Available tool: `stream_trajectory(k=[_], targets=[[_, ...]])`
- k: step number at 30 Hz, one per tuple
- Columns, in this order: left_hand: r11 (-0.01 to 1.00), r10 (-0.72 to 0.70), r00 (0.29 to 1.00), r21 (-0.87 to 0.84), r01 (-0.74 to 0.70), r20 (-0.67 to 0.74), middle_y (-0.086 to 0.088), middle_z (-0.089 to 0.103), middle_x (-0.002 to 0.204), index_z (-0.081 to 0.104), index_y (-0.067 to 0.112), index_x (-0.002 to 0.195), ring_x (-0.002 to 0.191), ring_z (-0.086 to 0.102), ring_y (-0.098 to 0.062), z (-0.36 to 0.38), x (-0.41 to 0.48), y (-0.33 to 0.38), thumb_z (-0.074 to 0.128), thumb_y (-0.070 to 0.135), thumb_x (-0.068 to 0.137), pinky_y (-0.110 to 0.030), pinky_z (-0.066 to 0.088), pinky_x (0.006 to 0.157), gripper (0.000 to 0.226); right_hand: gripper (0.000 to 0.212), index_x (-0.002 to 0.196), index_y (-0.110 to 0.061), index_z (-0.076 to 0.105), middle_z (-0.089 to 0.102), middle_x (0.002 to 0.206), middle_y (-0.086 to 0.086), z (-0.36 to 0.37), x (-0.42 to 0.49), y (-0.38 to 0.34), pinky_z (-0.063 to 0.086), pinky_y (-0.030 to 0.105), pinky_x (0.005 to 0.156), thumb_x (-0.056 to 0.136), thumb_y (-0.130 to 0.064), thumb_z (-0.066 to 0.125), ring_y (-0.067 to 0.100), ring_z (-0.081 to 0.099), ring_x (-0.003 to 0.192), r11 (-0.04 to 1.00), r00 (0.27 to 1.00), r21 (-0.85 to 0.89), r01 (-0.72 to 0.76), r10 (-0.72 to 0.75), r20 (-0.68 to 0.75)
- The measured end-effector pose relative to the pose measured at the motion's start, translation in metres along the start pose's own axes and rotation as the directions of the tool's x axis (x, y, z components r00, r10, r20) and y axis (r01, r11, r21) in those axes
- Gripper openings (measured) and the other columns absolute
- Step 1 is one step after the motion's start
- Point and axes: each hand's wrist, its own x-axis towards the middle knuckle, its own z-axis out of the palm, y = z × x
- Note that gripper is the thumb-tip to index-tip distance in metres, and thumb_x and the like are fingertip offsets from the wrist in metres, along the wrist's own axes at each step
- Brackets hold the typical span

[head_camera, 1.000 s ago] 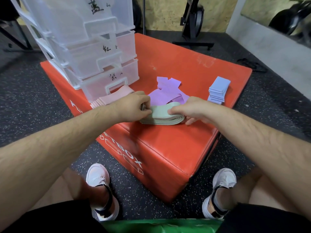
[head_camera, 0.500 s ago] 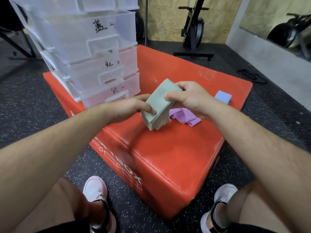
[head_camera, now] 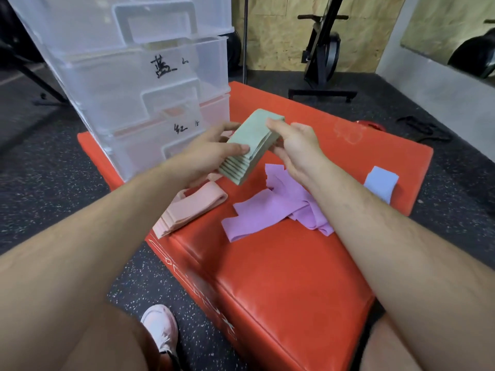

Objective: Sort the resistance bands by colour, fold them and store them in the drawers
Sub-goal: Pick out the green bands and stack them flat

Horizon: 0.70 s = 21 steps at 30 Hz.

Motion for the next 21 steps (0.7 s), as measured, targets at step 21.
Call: stream_trajectory(k=[21], targets=[[0.472,0.159,0.983,0.882,0.007,-0.093,-0.008,0.05,0.116,0.063,0.02,0.118,0.106,0.055,-0.028,0.026,0.044,-0.057,0.045,0.034,0.096,-0.039,0.047,0.083,0.031,0.027,0.118,-0.034,0.066,0.051,0.121,0.003,-0.007,0.07,0.079,0.042,0.037,0.099,0.096,-0.03,0.052,0.027,0.041,0.116,0.143,0.935,-0.93,0.34,-0.162,0.317]])
